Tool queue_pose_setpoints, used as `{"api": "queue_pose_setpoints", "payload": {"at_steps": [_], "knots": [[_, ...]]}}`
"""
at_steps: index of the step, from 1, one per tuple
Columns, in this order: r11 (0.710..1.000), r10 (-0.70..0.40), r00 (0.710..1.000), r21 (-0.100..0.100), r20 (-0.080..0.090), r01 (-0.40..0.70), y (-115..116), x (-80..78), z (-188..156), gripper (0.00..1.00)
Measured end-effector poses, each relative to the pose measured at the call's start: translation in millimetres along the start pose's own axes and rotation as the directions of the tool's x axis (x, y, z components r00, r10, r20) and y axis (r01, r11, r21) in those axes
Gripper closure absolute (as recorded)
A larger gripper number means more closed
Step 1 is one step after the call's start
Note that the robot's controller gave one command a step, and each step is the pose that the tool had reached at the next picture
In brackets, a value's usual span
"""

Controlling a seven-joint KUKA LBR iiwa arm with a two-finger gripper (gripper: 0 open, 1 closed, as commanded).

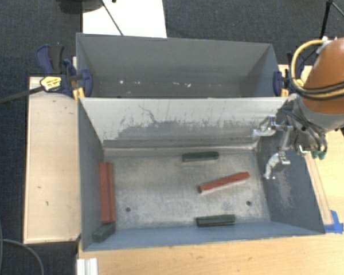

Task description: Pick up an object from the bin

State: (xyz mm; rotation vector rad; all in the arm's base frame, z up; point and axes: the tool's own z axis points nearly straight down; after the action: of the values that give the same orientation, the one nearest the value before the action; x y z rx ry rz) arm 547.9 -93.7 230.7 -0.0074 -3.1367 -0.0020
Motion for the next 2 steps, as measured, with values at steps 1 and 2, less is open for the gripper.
{"api": "queue_pose_setpoints", "payload": {"at_steps": [1, 2], "knots": [[1.000, -0.003, 1.000, 0.002, 0.008, 0.003, 0, -1.6, -5, 0.00], [1.000, -0.007, 1.000, 0.004, 0.020, 0.007, 1, -4.4, 21, 0.00]]}}
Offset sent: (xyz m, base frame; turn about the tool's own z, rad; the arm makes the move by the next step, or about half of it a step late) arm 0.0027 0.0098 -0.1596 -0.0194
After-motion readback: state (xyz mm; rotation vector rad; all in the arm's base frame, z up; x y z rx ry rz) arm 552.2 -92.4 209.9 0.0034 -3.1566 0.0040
